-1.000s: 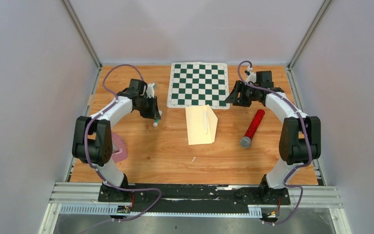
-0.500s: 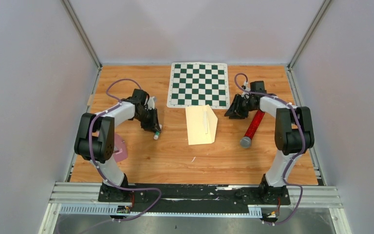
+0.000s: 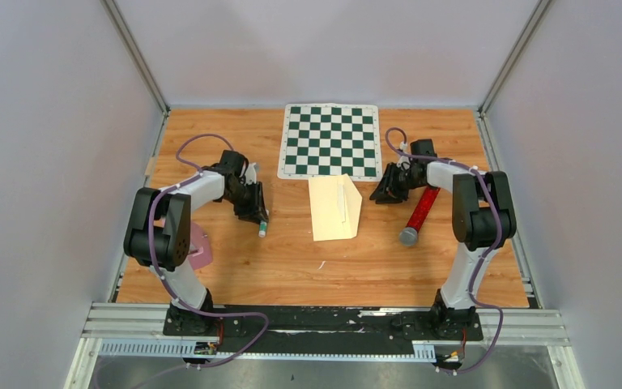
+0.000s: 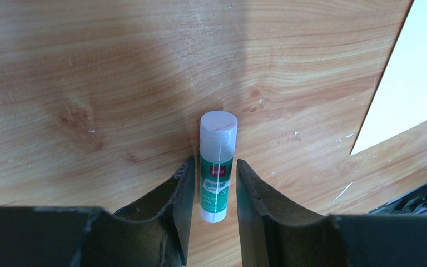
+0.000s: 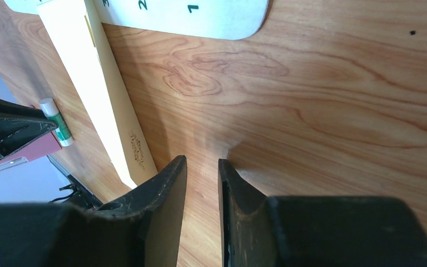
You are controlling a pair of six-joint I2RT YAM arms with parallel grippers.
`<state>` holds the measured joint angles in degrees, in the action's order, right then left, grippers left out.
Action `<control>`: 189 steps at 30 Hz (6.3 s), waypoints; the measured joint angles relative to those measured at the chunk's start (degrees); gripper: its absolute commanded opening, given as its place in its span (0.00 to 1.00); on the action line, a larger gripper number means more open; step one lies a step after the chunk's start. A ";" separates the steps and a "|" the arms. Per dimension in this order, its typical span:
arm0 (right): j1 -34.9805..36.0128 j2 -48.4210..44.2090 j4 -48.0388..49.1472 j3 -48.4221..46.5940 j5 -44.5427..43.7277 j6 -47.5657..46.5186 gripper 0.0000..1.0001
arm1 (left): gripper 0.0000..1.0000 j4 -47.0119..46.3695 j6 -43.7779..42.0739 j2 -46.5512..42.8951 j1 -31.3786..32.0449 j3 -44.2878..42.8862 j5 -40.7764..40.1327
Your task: Place the letter into the envelope and seal it
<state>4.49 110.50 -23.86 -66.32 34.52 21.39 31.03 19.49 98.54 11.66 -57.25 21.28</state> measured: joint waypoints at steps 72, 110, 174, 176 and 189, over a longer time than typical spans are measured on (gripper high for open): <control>12.15 15.34 11.82 -7.74 23.74 1.73 0.06 | 0.00 -36.37 19.34 27.58 8.96 -20.09 18.34; 13.38 16.81 13.40 -9.84 22.75 3.56 0.00 | 0.00 -33.46 17.51 27.69 9.01 -21.66 17.92; 11.98 19.32 13.00 -11.15 28.46 0.72 0.00 | 0.00 -32.02 18.86 30.18 8.90 -24.90 20.20; 12.13 17.94 12.20 -9.35 28.30 -0.96 0.00 | 0.00 -32.02 19.04 30.18 8.90 -24.90 20.17; 12.44 14.16 3.26 -14.38 27.71 -10.05 0.06 | 0.29 -26.64 15.54 29.57 8.94 -27.54 19.34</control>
<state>16.93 124.66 -20.60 -80.71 62.24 11.33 4.38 35.03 128.11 20.60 -84.79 40.62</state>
